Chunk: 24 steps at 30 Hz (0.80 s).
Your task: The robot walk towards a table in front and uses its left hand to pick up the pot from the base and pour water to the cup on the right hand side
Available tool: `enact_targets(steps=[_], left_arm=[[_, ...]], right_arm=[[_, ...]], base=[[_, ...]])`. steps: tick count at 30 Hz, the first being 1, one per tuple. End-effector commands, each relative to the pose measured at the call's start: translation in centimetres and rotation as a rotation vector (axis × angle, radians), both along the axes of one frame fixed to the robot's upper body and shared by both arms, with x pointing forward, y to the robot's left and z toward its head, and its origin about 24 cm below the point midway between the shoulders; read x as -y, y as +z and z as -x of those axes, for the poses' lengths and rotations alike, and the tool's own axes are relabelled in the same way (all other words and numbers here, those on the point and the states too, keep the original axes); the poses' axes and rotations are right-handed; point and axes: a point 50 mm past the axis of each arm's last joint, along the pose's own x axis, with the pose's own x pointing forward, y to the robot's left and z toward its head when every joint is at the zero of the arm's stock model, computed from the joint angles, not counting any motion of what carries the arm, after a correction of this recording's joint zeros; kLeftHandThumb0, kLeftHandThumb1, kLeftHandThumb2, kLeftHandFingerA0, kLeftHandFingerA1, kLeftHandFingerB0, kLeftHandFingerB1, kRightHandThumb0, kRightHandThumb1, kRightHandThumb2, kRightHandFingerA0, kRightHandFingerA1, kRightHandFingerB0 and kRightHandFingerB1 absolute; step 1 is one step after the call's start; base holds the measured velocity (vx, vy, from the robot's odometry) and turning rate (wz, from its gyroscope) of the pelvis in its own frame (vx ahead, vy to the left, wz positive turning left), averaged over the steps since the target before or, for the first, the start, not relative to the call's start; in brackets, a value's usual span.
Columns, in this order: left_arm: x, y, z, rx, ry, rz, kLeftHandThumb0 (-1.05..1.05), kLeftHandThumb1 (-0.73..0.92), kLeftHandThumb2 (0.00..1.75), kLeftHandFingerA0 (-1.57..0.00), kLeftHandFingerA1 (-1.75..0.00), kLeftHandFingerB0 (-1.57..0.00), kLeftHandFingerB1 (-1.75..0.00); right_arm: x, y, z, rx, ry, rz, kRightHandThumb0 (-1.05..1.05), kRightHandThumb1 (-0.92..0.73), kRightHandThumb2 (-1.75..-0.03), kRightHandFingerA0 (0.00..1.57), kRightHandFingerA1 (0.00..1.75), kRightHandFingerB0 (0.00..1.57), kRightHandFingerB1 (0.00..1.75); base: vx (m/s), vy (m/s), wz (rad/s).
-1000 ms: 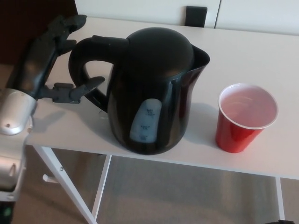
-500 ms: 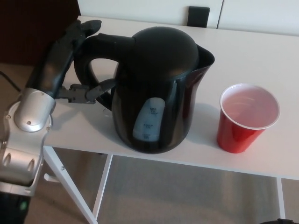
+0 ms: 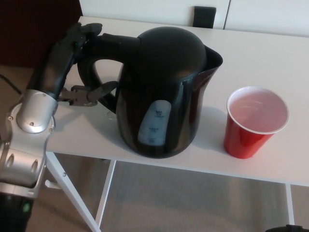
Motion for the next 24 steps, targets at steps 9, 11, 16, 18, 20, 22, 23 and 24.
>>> enact_targets(steps=[9, 11, 16, 18, 20, 22, 23, 24], left_arm=[[-2.6, 0.5, -0.8, -0.005, 0.112, -0.057, -0.47, 0.42, 0.66, -0.36, -0.46, -0.26, -0.39], [-2.7, 0.5, -0.9, -0.005, 0.12, -0.057, -0.46, 0.42, 0.66, -0.36, -0.46, -0.26, -0.39], [-2.9, 0.5, -1.1, 0.002, 0.125, -0.061, -0.48, 0.42, 0.66, -0.37, -0.46, -0.27, -0.4], [-2.9, 0.5, -1.2, 0.003, 0.126, -0.061, -0.48, 0.42, 0.66, -0.37, -0.46, -0.27, -0.4], [-2.4, 0.5, -1.4, 0.002, 0.107, -0.048, -0.52, 0.42, 0.68, -0.35, -0.46, -0.26, -0.4], [-2.3, 0.5, -1.4, 0.003, 0.106, -0.049, -0.52, 0.42, 0.68, -0.35, -0.46, -0.26, -0.4], [-2.3, 0.5, -1.4, 0.003, 0.106, -0.049, -0.52, 0.42, 0.68, -0.35, -0.46, -0.26, -0.4], [-2.3, 0.5, -1.4, 0.003, 0.106, -0.049, -0.52, 0.42, 0.68, -0.35, -0.46, -0.26, -0.4]], right_arm=[[0.6, 0.0, 0.3, -0.012, -0.005, -0.001, -0.32, -0.65, -0.58, 0.67, 0.5, 0.49, 0.45], [0.5, 0.1, 0.3, -0.012, -0.001, 0.004, -0.33, -0.65, -0.58, 0.67, 0.5, 0.49, 0.45], [0.4, 0.0, 0.2, -0.013, 0.001, 0.018, -0.34, -0.64, -0.58, 0.69, 0.51, 0.5, 0.45], [0.4, 0.0, 0.2, -0.013, 0.001, 0.018, -0.34, -0.64, -0.58, 0.69, 0.51, 0.5, 0.45], [0.4, 0.0, 0.2, -0.014, 0.003, 0.021, -0.32, -0.64, -0.59, 0.69, 0.52, 0.5, 0.46], [0.4, 0.0, 0.2, -0.013, 0.005, 0.021, -0.32, -0.64, -0.59, 0.69, 0.52, 0.5, 0.46], [0.4, 0.0, 0.2, -0.013, 0.005, 0.021, -0.32, -0.64, -0.59, 0.69, 0.52, 0.5, 0.46], [0.4, 0.0, 0.2, -0.013, 0.005, 0.021, -0.32, -0.64, -0.59, 0.69, 0.52, 0.5, 0.46]], base=[[0.0, 0.0, 0.0], [0.0, 0.0, 0.0], [0.0, 0.0, 0.0], [0.0, 0.0, 0.0], [0.0, 0.0, 0.0], [0.0, 0.0, 0.0], [0.0, 0.0, 0.0], [0.0, 0.0, 0.0]])
